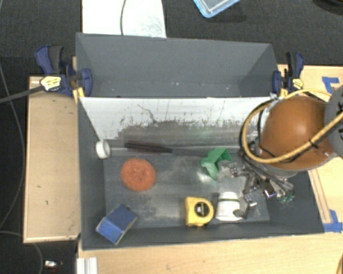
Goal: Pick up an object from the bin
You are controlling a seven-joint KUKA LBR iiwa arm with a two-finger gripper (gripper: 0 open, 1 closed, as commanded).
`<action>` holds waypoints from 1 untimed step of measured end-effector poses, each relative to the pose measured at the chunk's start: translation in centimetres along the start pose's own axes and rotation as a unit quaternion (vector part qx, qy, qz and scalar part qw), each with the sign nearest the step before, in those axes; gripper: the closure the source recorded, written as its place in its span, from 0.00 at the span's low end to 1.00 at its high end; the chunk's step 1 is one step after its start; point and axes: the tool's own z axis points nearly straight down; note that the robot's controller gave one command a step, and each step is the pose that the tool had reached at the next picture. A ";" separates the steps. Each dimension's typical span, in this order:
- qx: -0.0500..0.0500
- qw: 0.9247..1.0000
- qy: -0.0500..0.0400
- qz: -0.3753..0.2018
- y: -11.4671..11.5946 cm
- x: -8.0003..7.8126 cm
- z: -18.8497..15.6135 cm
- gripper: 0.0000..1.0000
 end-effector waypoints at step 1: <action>0.002 0.998 -0.003 0.060 -1.0 0.6 2.0 0.00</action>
Offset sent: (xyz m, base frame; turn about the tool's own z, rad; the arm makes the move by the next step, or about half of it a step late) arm 0.0036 -0.0272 -0.0664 0.1278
